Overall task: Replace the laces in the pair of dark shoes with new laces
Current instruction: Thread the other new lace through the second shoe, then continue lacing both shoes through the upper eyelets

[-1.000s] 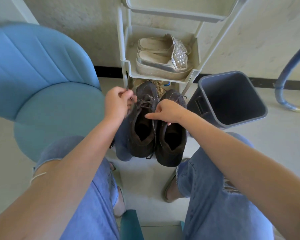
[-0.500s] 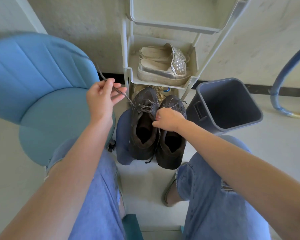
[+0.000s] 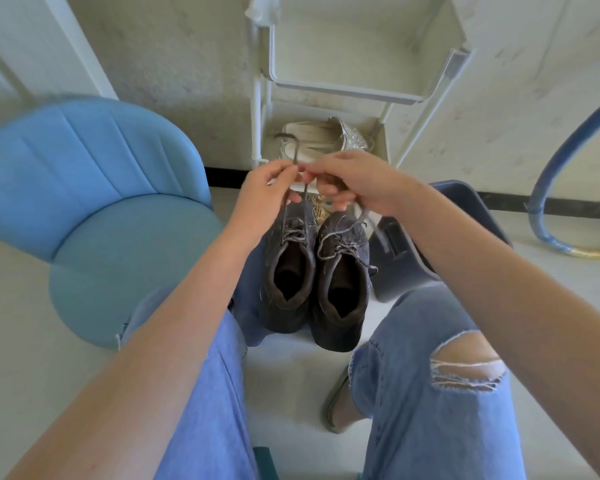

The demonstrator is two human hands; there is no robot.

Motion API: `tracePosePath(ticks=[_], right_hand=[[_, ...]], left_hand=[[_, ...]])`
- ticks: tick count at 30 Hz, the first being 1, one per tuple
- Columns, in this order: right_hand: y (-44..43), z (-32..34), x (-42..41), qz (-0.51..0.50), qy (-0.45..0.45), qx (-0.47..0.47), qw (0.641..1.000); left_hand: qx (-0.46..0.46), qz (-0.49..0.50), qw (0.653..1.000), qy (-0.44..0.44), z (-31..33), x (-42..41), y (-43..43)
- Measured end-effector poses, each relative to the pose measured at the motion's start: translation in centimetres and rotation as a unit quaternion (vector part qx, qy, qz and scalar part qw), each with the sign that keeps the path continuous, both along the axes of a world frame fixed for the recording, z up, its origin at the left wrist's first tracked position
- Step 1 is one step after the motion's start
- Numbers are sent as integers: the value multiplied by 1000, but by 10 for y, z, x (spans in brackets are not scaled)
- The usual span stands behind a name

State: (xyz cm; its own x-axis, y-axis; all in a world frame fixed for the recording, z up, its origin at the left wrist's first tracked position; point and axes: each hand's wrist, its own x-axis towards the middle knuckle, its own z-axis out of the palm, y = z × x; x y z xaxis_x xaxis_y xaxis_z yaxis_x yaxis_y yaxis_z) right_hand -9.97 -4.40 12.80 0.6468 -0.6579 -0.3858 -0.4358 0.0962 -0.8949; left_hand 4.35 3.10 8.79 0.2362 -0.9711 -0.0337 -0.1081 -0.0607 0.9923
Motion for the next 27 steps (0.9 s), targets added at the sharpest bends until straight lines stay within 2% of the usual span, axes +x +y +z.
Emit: tracePosePath(ticks=[2, 4, 6, 8, 11, 13, 17, 20, 22, 24, 25, 26, 27], right_hand=[[-1, 19, 6, 14, 66, -129, 989], [-1, 32, 11, 23, 104, -211, 972], [-2, 40, 15, 10, 95, -232, 968], [-5, 45, 16, -34, 66, -231, 970], [-11, 44, 17, -110, 3, -211, 971], [-13, 40, 17, -149, -38, -191, 970], [-18, 31, 13, -235, -95, -144, 956], [-24, 28, 9, -289, -181, -55, 939], [-28, 32, 9, -313, -291, 43, 903], [-31, 36, 8, -316, -412, 137, 843], [-32, 37, 7, -306, -448, 161, 825], [-33, 38, 6, -292, -450, 153, 830], [-33, 39, 6, -279, -409, 110, 862]], left_hand=[[-1, -26, 999, -33, 8, -4, -5], [1, -36, 998, -45, 12, -5, -8], [-10, -39, 999, -33, 15, -4, -8], [-17, -41, 999, 30, 18, -4, -10], [-24, -26, 989, 145, 24, -5, -17], [-37, -1, 981, 189, 28, -6, -23], [-53, 32, 983, 172, 34, -7, -31], [-47, 27, 990, 132, 38, -7, -37], [-35, 25, 993, 111, 42, -8, -40], [-24, 28, 992, 119, 46, -8, -42], [-22, 29, 993, 116, 48, -8, -42], [-22, 29, 993, 112, 49, -8, -43], [-23, 32, 993, 112, 49, -8, -43]])
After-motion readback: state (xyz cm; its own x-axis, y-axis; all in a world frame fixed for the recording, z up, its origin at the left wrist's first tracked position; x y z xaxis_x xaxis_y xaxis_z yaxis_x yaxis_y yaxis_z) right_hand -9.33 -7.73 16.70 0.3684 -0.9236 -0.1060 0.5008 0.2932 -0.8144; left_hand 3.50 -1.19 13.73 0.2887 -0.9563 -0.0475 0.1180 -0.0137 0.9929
